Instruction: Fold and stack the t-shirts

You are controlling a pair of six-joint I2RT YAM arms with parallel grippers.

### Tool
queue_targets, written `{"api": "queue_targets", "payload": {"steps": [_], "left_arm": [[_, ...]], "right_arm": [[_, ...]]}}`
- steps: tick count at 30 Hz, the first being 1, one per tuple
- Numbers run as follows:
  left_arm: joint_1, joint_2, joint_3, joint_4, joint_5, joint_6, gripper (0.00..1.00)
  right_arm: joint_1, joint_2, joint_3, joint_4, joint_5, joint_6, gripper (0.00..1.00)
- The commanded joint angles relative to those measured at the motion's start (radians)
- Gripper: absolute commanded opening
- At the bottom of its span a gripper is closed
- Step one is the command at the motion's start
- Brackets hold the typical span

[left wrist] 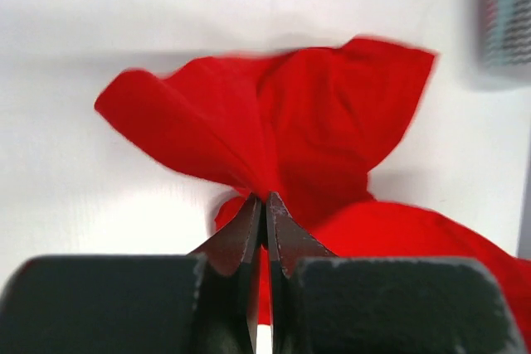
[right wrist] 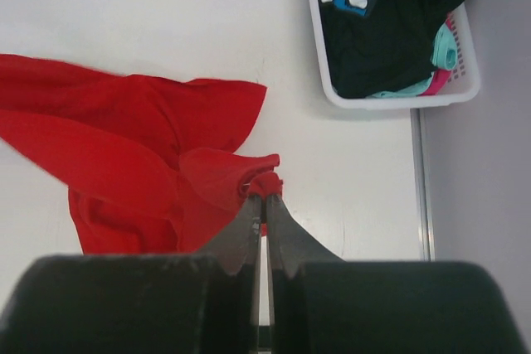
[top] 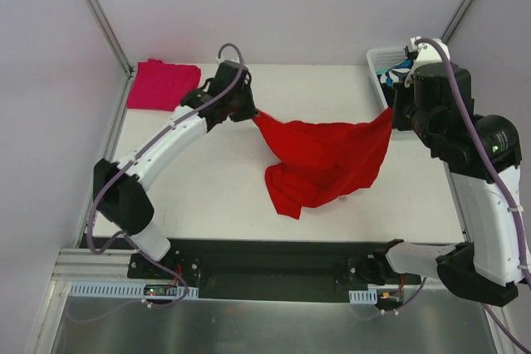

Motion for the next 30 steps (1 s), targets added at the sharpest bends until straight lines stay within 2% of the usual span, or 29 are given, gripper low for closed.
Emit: {"api": "queue_targets", "payload": {"steps": [1,6,12,16,20,30], "left_arm": [[0.015,-0.188,0.161,-0.219,-0.153,0.083,0.0],[0.006,-0.338,0.238,-0.313,-0.216,0.103,0.0],[0.003,-0.429,0.317,-0.454,-0.314,0.118,0.0],[0.003,-0.452,0.307,-0.521,-0.31,0.091,0.0],[-0.003,-0.475,0.266,-0.537,-0.278,0.062,0.0],[-0.011,-0.454,0.243,-0.548,-0.227,0.049,0.0]], "right_arm": [[-0.041,0.053,0.157,0.074,-0.013,-0.051,0.01],[-0.081,0.082,0.231,0.088,-0.101,-0.018,0.01],[-0.151,0.142,0.363,0.149,-0.23,-0.01,0.01],[-0.196,0.112,0.285,0.294,-0.368,0.048,0.01],[-0.213,0.106,0.257,0.301,-0.465,0.09,0.01],[-0.224,0.069,0.213,0.283,-0.456,0.08,0.01]]}}
